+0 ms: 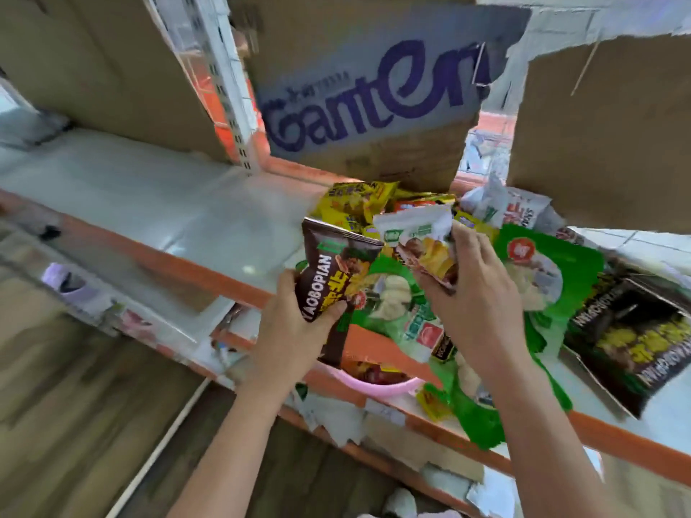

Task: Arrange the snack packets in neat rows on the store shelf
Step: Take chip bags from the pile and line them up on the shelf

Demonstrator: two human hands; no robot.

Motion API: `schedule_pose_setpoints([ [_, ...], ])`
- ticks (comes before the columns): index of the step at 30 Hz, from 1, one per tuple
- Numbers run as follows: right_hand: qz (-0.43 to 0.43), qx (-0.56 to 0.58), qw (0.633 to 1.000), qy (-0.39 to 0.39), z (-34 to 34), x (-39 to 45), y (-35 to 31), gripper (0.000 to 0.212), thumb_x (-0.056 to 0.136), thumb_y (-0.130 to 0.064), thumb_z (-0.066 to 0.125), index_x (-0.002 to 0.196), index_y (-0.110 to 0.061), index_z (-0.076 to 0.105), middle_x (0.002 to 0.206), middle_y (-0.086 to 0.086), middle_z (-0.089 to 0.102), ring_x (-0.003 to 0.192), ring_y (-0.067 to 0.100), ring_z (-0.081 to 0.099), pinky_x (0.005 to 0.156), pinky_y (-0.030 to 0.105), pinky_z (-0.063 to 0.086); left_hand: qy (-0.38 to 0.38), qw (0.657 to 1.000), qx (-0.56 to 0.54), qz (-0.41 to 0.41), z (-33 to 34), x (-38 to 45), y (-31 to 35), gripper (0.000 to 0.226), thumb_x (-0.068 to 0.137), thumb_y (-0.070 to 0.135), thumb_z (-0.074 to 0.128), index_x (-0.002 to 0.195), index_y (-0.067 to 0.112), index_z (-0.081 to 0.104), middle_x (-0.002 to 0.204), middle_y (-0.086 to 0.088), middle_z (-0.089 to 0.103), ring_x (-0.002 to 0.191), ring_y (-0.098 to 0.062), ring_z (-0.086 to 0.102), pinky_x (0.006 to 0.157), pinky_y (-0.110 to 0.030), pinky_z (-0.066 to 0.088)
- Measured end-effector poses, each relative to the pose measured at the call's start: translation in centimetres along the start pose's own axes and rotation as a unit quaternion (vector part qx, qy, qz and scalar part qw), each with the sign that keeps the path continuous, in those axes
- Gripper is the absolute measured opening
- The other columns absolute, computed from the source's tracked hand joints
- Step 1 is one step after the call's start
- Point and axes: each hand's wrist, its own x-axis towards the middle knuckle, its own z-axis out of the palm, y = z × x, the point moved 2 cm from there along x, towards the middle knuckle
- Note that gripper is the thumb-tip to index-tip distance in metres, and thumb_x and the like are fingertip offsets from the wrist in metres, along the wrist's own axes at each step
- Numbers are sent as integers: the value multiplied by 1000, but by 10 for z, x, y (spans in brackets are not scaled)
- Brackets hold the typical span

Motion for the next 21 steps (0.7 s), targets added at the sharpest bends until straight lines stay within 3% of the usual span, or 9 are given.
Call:
schedule_pose_setpoints([
  [2,11,19,999,-24,15,-5,-13,57,82,-29,68,130,-11,43,118,9,54,102,32,54,69,30,34,-4,1000,-2,-13,-11,-2,-13,39,77,28,74,97,22,41,78,24,46,74,-9,48,54,-17,31],
  [8,65,93,986,-120,60,-27,-54,62,83,-31,68,134,-11,39,122,7,53,108,28,51,75,30,37,-17,998,-21,-55,-61,-11,-61,41,77,30,74,100,22,42,83,23,49,77,-7,51,56,-10,35],
  [10,92,117,976,-158,76,-33,-72,65,83,-33,68,136,-12,37,123,8,55,109,27,52,74,27,35,-14,995,-46,-88,-80,-17,-82,44,75,28,76,103,23,43,88,20,53,81,-5,53,58,-5,37],
  [13,111,149,960,-208,100,-40,-107,68,82,-37,67,138,-15,36,126,5,56,112,24,52,81,29,41,-6,983,-102,-151,-110,-25,-116,49,72,26,79,109,20,48,97,10,62,86,-6,59,66,-11,41],
  [18,118,221,931,-264,145,-56,-165,45,79,-33,72,116,-20,48,97,-5,63,79,8,57,56,17,38,10,962,-151,-226,-162,-40,-171,47,68,24,81,109,17,58,99,2,69,91,-16,65,84,-39,52],
  [21,109,236,916,-304,172,-63,-198,40,80,-30,72,108,-24,44,87,-12,59,71,-3,54,49,9,38,34,953,-166,-250,-191,-47,-197,39,68,18,82,99,25,58,96,4,69,88,-13,65,82,-35,52],
])
